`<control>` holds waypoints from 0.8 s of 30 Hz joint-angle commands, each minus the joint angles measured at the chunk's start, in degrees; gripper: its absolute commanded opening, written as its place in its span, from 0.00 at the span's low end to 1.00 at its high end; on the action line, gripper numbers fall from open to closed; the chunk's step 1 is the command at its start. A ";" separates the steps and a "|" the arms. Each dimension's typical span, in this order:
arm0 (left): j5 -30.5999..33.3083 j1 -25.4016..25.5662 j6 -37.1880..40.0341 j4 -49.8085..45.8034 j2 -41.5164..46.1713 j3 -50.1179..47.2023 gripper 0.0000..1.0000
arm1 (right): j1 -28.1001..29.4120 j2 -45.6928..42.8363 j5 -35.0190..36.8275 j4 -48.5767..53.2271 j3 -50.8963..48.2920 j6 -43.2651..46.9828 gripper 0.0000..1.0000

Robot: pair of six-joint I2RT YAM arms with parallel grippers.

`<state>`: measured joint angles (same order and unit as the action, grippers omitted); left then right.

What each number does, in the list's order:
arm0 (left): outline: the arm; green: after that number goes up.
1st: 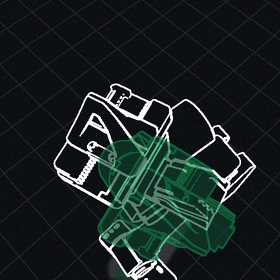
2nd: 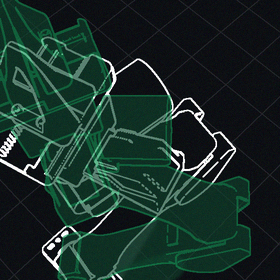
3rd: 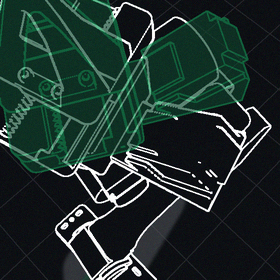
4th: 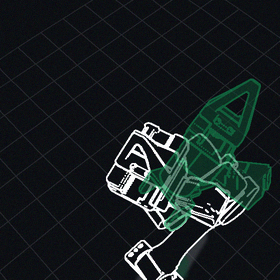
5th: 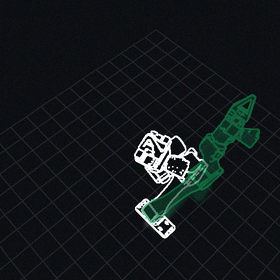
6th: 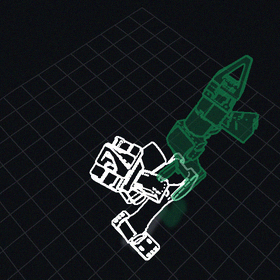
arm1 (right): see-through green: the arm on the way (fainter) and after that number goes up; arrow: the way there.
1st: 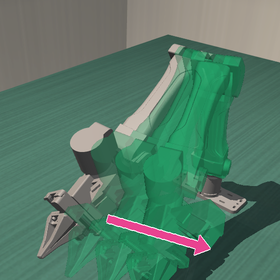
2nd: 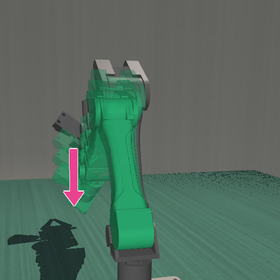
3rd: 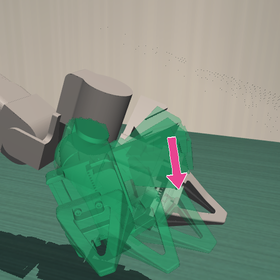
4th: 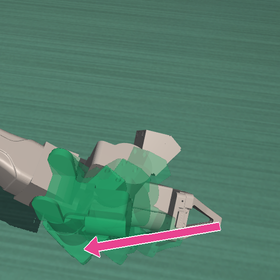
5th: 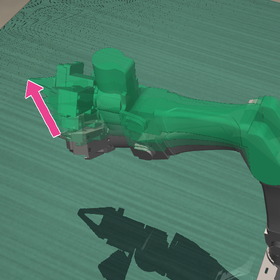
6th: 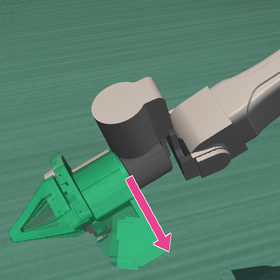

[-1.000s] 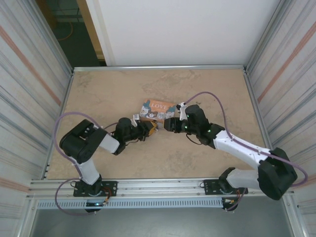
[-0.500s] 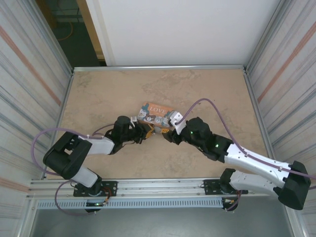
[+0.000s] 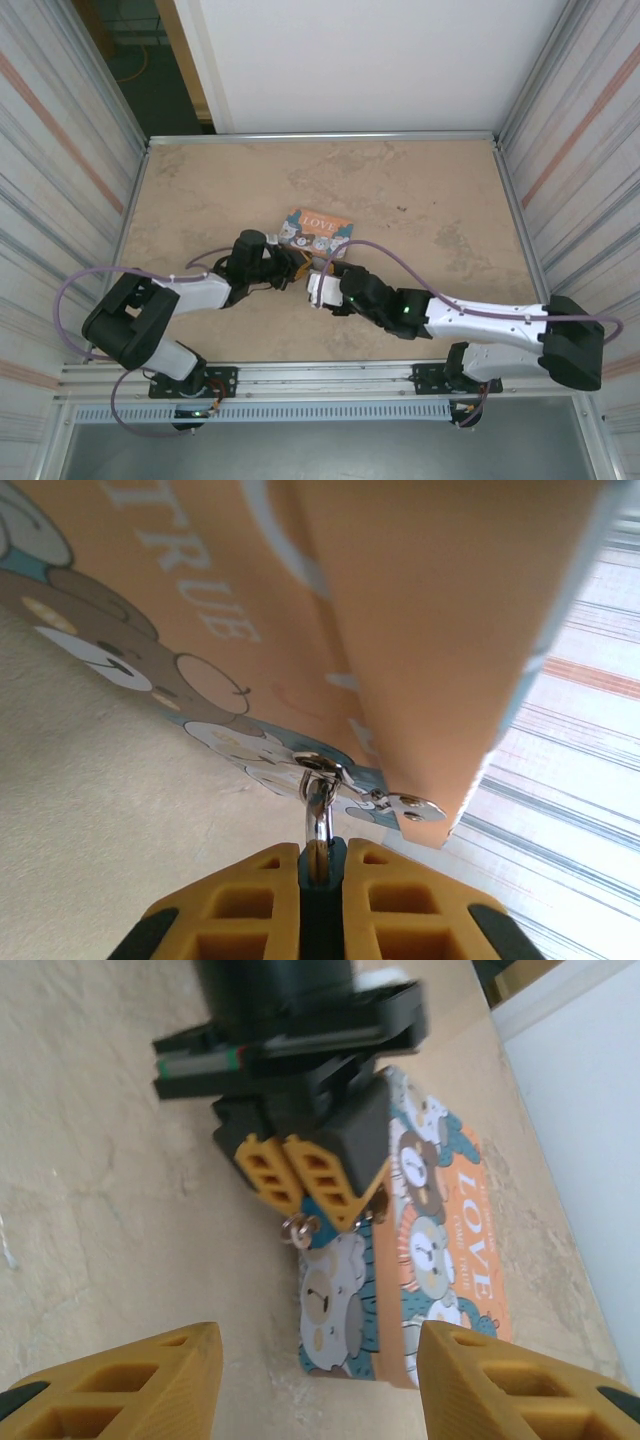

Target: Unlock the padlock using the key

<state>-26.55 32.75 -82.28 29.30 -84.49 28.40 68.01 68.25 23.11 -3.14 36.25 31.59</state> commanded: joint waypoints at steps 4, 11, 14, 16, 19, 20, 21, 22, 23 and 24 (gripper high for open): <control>-1.22 -0.32 2.41 -1.50 3.10 1.51 0.00 | 0.55 3.51 4.47 -6.48 -1.23 1.70 0.52; -1.79 -0.40 2.51 -0.89 2.75 1.87 0.00 | 0.46 8.10 5.65 -9.74 -1.08 1.96 0.45; -1.93 -0.41 2.56 -0.89 2.57 2.18 0.00 | 0.29 10.33 5.56 -11.10 -0.67 2.11 0.44; -2.06 -0.41 2.54 -0.88 2.44 2.27 0.00 | 0.24 11.69 5.40 -12.11 -0.38 2.22 0.43; -2.13 -0.41 2.46 -0.53 2.22 2.12 0.00 | -0.07 13.42 4.63 -12.77 0.42 2.20 0.39; -2.13 -0.41 2.26 -0.26 2.14 2.02 0.00 | -0.20 14.00 4.41 -12.85 0.70 2.29 0.38; -2.11 -0.40 2.10 -0.04 2.13 1.92 0.00 | -0.31 14.48 4.29 -13.02 1.01 2.33 0.37; -2.11 -0.35 2.03 0.05 2.05 1.83 0.00 | -0.45 14.96 4.14 -13.27 1.21 2.46 0.35; -2.11 -0.40 1.95 0.14 1.99 1.77 0.00 | -0.69 15.32 4.00 -13.54 1.28 2.51 0.35; -2.15 -0.40 1.82 0.23 1.96 1.74 0.00 | -0.93 15.70 3.87 -13.94 1.45 2.59 0.34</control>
<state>-27.40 32.69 -81.17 27.22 -83.55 28.82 67.83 82.91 27.14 -14.72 35.68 33.58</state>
